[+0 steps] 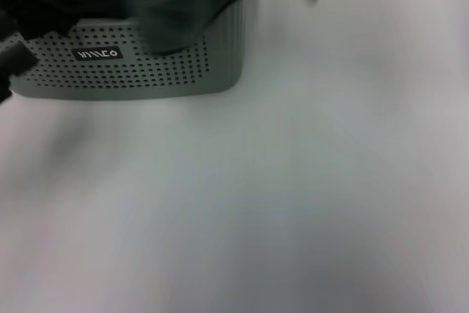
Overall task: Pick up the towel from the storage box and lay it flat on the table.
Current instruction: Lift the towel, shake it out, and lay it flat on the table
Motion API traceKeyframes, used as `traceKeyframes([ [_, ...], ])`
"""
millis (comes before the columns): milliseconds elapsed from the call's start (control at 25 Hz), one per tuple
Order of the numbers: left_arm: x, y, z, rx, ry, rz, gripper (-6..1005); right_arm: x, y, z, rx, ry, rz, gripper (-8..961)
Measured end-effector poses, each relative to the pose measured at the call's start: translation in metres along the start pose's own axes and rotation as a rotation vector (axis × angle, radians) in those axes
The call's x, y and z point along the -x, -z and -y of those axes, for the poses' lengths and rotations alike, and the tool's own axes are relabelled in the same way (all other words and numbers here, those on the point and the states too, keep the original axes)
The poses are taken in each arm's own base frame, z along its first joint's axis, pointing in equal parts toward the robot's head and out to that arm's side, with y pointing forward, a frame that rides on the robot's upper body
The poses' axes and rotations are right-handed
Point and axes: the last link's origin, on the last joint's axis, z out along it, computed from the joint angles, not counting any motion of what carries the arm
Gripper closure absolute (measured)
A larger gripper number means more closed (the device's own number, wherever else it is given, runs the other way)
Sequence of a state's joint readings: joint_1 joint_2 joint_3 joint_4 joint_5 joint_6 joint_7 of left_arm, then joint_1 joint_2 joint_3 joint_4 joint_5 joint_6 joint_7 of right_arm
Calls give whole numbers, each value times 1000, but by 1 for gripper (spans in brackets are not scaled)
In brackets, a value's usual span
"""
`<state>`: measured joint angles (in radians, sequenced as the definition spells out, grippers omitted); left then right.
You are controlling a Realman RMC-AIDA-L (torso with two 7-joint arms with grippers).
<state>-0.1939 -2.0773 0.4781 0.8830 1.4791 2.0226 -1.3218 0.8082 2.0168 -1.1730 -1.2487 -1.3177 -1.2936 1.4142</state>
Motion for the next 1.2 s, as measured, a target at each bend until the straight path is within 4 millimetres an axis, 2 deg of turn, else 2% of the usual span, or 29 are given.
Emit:
traceKeyframes([
  [200, -2, -9, 5, 3, 3, -40, 509, 17, 9, -7, 35, 61, 47, 947],
  [320, -4, -12, 8, 12, 6, -47, 510, 37, 17, -20, 117, 143, 101, 947],
  [440, -11, -10, 11, 9, 13, -64, 511, 47, 4, -27, 151, 189, -53, 948],
  [600, -18, -6, 14, -4, 18, -93, 512, 47, 10, -20, 77, 118, -191, 948],
  [760, -22, -7, 16, 0, 13, -128, 512, 51, 12, -12, 35, 84, -194, 947],
  [880, -22, -18, 16, 33, -1, -129, 513, 51, 9, -8, 18, 79, -209, 947],
  [1040, -24, -31, 11, 66, -85, -133, 514, 46, -5, -2, 4, 40, -283, 947],
  [1200, -30, -38, 10, 86, -183, -149, 515, 29, -28, 6, 10, -39, -429, 948],
])
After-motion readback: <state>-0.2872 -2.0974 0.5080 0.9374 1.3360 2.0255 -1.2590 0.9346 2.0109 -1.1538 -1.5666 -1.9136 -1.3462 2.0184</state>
